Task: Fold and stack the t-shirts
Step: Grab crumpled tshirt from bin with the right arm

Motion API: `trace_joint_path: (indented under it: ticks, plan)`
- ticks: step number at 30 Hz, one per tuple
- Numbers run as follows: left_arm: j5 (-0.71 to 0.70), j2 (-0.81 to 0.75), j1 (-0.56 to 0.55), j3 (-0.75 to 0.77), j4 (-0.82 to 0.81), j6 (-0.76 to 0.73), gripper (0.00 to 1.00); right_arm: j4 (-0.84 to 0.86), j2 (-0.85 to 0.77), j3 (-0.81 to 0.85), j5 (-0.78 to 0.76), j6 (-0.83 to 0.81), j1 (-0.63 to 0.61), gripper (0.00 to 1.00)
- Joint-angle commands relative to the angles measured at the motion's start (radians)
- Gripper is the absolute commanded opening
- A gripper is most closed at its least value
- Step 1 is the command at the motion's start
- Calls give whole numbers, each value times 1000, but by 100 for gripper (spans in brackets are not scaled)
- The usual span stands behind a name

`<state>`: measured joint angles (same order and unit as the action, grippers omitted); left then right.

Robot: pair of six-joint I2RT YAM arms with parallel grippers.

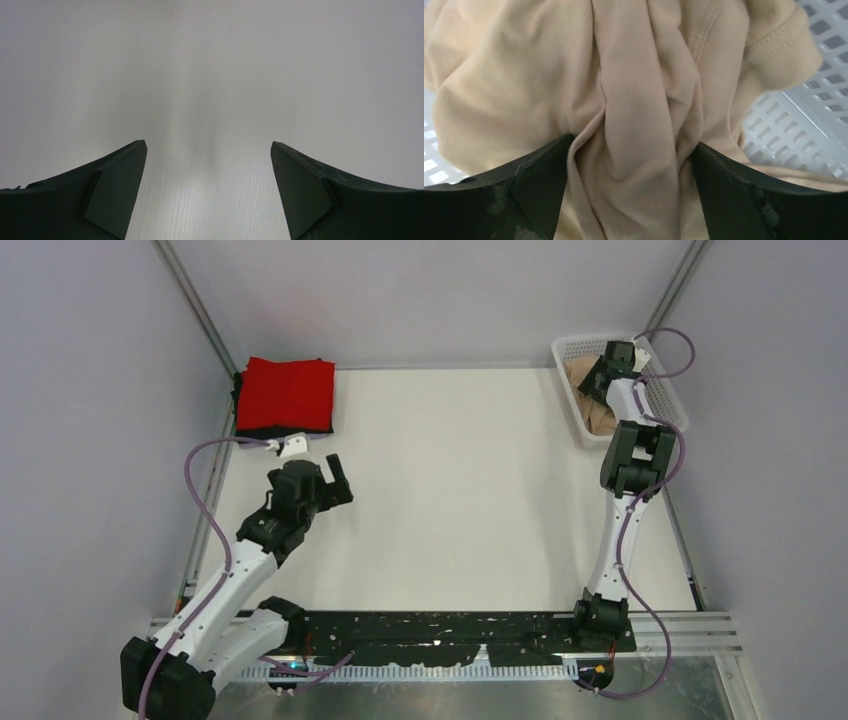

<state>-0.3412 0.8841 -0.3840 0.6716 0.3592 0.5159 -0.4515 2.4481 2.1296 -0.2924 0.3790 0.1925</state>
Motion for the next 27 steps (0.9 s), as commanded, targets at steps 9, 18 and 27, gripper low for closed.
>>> trace_joint_path:
  ticks: [9,18,27]
  plan:
    - [3,-10,1,47,-5,6,99,20,-74,198,164,-39,8,5]
    - [39,-138,2,0,-29,32,99,132,-556,-4,382,-106,-32,5]
    - [56,-236,2,-6,25,66,99,138,-880,-200,758,-155,-212,5]
